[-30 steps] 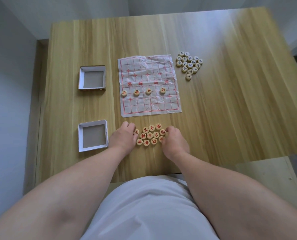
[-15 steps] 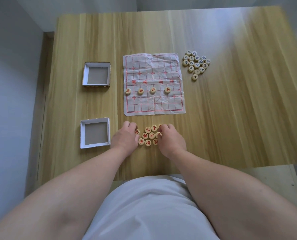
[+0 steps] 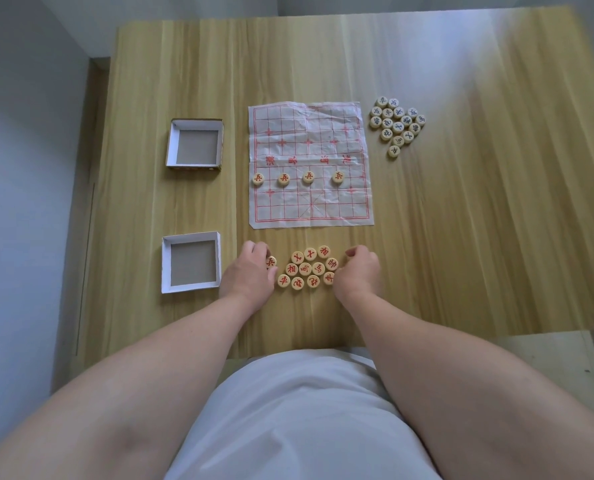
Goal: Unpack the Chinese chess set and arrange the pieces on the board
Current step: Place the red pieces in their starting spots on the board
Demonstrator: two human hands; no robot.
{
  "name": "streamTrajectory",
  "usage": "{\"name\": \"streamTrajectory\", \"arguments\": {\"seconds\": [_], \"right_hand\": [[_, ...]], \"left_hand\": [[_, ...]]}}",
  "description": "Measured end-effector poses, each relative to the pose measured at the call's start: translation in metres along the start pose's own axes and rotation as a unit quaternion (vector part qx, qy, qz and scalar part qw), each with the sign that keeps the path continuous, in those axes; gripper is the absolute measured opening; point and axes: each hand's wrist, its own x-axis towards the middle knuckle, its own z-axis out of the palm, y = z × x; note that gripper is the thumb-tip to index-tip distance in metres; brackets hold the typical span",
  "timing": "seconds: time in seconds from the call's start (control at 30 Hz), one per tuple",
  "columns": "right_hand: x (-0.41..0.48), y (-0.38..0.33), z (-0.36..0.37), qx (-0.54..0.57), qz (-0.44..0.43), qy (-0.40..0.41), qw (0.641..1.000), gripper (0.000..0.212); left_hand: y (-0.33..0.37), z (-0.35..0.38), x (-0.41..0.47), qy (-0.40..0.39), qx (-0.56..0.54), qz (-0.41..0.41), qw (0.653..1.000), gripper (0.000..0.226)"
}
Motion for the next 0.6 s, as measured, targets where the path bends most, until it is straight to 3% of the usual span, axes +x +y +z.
{"name": "streamTrajectory", "arguments": {"seconds": [0.13, 0.3, 0.6], "right_hand": [[-0.002, 0.005, -0.002, 0.013, -0.007, -0.011, 1.0, 0.02], [-0.003, 0.005, 0.0, -0.049, -0.06, -0.02, 0.997, 0.022], [0.008, 0.001, -0.007, -0.024, -0.013, 0.001, 1.0, 0.009]], "left_hand": [[0.002, 0.0, -0.001, 0.003, 0.0, 0.0, 1.0, 0.025], [0.004, -0.001, -0.002, 0.007, -0.007, -0.007, 1.0, 0.024], [0.007, -0.001, -0.003, 0.0, -0.015, -0.028, 0.999, 0.022]]}}
